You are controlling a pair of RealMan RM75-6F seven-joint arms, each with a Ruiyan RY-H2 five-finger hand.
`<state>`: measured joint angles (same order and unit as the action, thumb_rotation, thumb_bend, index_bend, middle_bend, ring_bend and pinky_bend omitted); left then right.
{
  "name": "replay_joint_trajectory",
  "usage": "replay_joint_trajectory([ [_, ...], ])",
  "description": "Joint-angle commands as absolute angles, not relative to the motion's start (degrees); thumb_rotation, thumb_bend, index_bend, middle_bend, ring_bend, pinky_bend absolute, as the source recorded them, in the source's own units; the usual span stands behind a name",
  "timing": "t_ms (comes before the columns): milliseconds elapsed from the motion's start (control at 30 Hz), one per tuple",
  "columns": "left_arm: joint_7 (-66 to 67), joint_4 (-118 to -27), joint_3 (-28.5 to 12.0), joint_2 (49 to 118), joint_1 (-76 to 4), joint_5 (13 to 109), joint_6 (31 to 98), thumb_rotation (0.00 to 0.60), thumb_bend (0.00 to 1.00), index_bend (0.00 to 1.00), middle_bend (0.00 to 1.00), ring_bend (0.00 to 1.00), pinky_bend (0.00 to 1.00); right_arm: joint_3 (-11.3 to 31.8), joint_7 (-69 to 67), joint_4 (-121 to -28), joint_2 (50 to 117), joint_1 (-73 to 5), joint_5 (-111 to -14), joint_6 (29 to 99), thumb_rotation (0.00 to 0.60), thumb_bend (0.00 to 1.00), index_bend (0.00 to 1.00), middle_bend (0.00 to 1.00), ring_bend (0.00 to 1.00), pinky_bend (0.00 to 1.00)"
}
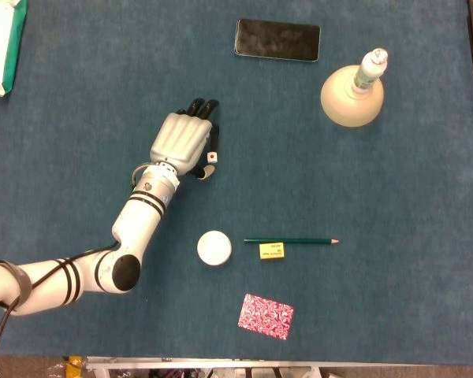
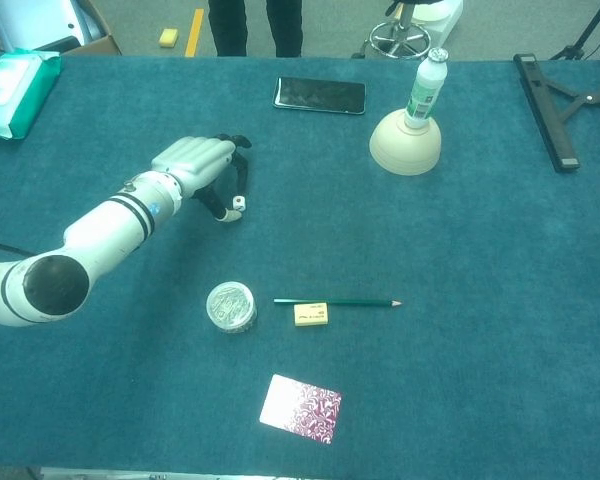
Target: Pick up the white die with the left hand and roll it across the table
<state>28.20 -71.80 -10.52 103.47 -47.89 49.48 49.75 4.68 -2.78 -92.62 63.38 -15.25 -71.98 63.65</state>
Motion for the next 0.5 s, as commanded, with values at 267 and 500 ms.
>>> replay_joint_trajectory([
  [267,27.6,-71.5,-10.5,103.7,-48.0,49.7,49.8,0.6,0.2,0.54,0.09,0.05,0.27,4.6,-2.9,-92.5,63.4,-15.1,-71.8,63.6,0.6,0.0,0.29,0.34,0.37,0.57],
  [500,28.0,-71.1,-10.8,104.2,-48.5,49.1,49.5,0.6,0.2,0.54,0.09,0.05,0.27,4.7,-3.0,-92.5,63.2,-15.0,-71.8,63.7,0.6,0.0,0.29,0.34,0.37,0.57],
])
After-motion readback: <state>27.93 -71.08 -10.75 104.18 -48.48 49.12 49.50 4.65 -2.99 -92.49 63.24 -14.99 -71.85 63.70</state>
